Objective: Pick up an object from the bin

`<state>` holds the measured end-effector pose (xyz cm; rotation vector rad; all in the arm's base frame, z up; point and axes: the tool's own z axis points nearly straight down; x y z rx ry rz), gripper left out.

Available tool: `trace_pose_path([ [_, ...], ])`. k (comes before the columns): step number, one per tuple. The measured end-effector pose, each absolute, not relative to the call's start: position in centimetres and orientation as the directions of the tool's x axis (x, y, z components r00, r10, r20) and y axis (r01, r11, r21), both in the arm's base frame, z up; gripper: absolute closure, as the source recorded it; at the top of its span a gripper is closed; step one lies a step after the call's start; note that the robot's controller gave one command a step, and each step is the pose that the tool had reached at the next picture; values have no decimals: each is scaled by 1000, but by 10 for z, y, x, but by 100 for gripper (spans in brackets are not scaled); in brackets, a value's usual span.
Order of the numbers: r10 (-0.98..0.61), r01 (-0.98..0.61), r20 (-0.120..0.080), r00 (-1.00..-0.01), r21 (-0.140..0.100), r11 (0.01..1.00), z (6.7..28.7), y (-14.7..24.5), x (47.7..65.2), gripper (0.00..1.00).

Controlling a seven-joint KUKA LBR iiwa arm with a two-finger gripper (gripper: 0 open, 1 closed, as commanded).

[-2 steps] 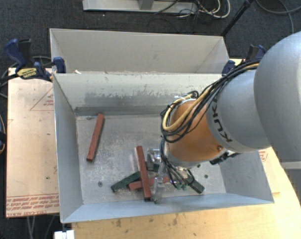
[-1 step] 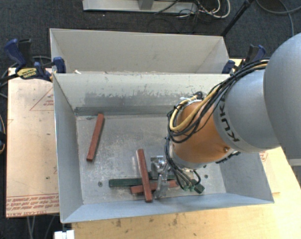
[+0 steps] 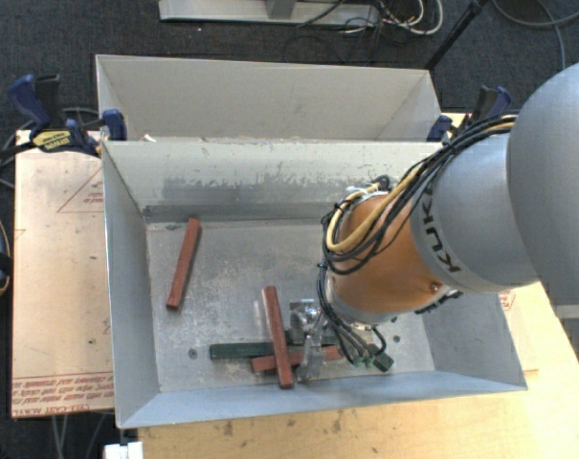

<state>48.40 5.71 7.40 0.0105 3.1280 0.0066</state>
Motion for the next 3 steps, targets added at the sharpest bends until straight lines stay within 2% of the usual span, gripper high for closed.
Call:
trace_pose_path([
  [1, 7, 7, -10, -1000, 4, 1000, 77, 57, 483, 100],
  [2, 6, 6, 4, -1000, 1, 1000, 97, 57, 480, 100],
  [3, 6, 6, 3, -1000, 1, 1000, 118, 56, 479, 100],
])
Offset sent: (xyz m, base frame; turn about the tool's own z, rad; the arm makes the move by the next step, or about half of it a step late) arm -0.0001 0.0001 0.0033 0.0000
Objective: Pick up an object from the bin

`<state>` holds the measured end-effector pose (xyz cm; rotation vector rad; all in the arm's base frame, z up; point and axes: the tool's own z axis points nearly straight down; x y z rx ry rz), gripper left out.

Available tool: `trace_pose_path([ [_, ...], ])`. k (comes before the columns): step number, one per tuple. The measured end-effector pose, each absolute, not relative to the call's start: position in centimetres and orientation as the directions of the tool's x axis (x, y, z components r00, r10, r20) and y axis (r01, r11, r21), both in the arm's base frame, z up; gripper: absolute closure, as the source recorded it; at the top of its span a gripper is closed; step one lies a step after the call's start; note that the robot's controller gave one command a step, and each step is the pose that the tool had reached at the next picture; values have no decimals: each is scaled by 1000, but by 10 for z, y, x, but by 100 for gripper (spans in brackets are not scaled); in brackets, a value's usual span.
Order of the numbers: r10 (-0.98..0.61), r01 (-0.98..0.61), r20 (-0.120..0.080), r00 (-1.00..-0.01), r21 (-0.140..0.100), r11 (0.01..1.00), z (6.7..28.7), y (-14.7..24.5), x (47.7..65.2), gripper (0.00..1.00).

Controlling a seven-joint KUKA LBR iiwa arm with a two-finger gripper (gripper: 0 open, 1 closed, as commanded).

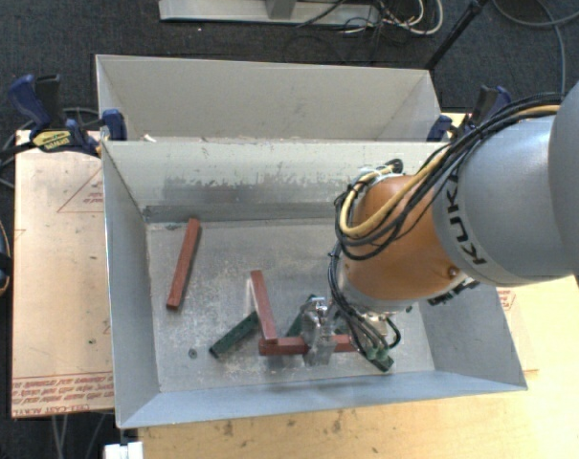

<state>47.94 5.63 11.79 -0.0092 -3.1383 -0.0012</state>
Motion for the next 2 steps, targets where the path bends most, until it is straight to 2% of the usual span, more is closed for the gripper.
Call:
trace_pose_path([
  [2, 7, 7, -2, -1000, 1, 1000, 144, 56, 481, 100],
])
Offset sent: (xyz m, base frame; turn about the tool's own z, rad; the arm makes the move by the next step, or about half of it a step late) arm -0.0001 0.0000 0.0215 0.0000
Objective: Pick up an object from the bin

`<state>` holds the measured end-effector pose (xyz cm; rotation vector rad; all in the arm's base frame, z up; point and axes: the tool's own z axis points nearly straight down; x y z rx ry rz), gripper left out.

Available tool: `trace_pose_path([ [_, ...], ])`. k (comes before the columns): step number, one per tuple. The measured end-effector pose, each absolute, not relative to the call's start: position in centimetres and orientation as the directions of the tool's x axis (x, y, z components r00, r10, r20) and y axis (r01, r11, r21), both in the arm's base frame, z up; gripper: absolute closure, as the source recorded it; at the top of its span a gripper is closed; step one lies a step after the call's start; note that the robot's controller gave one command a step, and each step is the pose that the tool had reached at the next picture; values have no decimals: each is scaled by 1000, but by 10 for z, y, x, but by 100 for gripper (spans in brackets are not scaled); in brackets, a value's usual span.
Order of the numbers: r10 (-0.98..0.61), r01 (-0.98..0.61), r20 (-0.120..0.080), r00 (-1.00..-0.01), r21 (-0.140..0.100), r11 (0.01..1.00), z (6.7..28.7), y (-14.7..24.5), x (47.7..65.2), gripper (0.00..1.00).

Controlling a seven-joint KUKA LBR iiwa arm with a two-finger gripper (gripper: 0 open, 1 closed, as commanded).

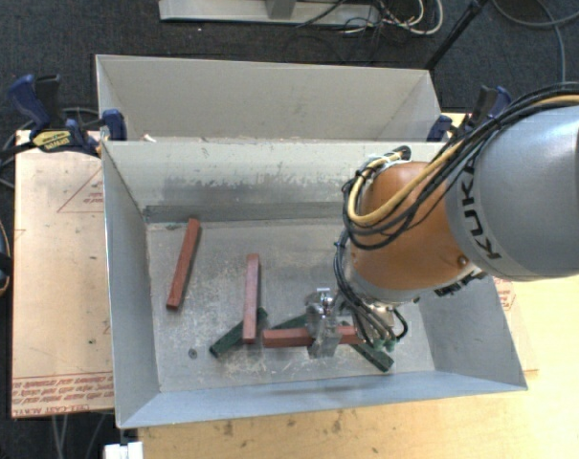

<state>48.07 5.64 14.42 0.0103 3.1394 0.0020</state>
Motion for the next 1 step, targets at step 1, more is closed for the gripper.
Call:
trace_pose_path([
  [1, 7, 7, -3, -1000, 1, 1000, 152, 56, 481, 100],
])
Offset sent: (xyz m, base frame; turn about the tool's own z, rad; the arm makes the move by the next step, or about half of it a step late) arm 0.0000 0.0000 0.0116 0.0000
